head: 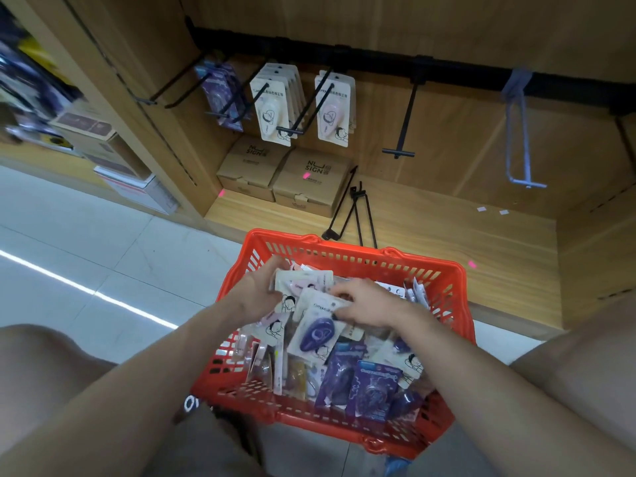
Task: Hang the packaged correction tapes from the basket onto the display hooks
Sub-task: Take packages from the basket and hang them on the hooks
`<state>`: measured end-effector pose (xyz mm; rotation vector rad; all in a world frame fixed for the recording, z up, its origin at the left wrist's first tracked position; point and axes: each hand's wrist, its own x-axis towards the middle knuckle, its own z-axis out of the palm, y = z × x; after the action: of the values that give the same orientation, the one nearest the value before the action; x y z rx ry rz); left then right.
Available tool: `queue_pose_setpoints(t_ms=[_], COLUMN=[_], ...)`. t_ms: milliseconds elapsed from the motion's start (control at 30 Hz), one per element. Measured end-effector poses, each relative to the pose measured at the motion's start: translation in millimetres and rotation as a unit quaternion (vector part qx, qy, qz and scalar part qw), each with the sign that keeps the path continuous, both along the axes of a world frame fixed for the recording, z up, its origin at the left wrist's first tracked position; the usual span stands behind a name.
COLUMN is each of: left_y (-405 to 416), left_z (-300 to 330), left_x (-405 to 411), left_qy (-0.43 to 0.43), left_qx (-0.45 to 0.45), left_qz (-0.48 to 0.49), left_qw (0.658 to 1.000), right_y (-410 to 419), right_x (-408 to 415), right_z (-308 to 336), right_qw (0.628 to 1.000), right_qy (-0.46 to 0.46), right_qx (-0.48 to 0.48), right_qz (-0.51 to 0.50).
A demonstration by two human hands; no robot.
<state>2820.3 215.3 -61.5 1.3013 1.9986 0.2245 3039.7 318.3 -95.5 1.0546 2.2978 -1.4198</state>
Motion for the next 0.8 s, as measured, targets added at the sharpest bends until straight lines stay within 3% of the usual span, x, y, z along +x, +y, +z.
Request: queue_pose_setpoints(t_ms=[167, 300, 600, 800], left_y=[1.6, 0.9, -0.6, 5.2], left_z=[42.7, 47.7, 39.7, 39.1], left_x=[-20.6, -25.7, -8.2, -6.2], left_qy=[-0.019, -0.05, -0.168, -0.193], left_qx=[-0.002, 0.006, 0.08, 0.108], left_qz=[-0.045, -0.005, 0.137, 0.226], left_qw=[0.999, 0.999, 0.973, 0.949], right_y=[19.5, 22.5, 14.6, 15.0], right_x=[13.4, 16.6, 16.3, 12.7], right_z=[9.0, 7.4, 8.0, 11.2], right_qw=[0.958, 0.906, 0.866, 0.82], right_qy=[0.091, 0.139, 0.181, 0.228], right_qx=[-0.202, -0.323, -0.383, -0.429], right_qz=[-0.18, -0.234, -0.265, -0.303])
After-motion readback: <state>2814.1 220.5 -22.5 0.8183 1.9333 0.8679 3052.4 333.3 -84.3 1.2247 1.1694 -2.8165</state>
